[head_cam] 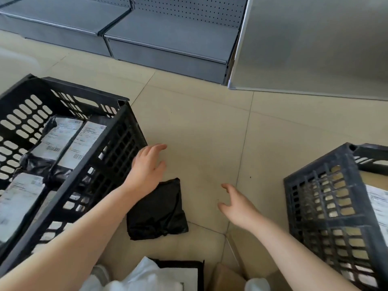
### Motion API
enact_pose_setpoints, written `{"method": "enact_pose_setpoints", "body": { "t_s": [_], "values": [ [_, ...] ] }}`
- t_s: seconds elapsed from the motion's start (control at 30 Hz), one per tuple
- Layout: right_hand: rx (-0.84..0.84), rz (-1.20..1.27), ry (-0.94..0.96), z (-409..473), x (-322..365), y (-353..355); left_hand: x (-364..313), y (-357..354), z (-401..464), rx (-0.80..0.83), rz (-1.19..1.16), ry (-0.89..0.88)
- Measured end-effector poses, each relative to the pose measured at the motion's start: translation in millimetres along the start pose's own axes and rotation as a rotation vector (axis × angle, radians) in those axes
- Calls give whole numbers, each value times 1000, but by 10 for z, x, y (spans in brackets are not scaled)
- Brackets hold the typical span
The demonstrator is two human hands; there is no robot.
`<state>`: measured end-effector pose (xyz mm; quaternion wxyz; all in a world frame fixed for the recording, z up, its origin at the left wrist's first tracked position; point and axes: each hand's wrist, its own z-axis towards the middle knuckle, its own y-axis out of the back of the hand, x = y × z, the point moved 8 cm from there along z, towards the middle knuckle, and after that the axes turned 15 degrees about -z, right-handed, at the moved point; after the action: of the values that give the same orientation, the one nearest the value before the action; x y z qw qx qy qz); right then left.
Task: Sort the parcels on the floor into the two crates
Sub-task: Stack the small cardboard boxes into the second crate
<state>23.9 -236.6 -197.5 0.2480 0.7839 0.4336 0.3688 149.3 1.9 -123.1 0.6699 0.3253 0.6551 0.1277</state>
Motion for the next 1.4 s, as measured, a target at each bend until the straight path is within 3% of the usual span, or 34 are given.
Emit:
{"method": "enact_pose_setpoints", "body": {
  "t_s": [0.17,0.43,0.6,0.77,1.03,1.2,1.33,1.4],
  "values": [
    [110,-168,-205,-62,-677,-348,416,-626,-247,173,-27,247],
    [216,-345,-273,-121,-943,-665,746,-1085,-494,319,24,270],
    [160,-450,-249,-73,-855,-775,849,-1208,-618,345,-19,325],
    [126,-399,-254,-21,-821,-723,799,-1411,-694,458,18,317],
    [-98,-30,-306,25,-794,-376,903,-1600,-850,363,-442,695],
    [-129,581,-291,119,-655,-305,942,-1610,-891,396,-487,736],
    [-79,945,-197,173,-471,-340,888,-1655,-972,379,-788,901],
    [-68,1079,-129,163,-390,-307,820,-1696,-1022,447,-925,954]
  ]
}}
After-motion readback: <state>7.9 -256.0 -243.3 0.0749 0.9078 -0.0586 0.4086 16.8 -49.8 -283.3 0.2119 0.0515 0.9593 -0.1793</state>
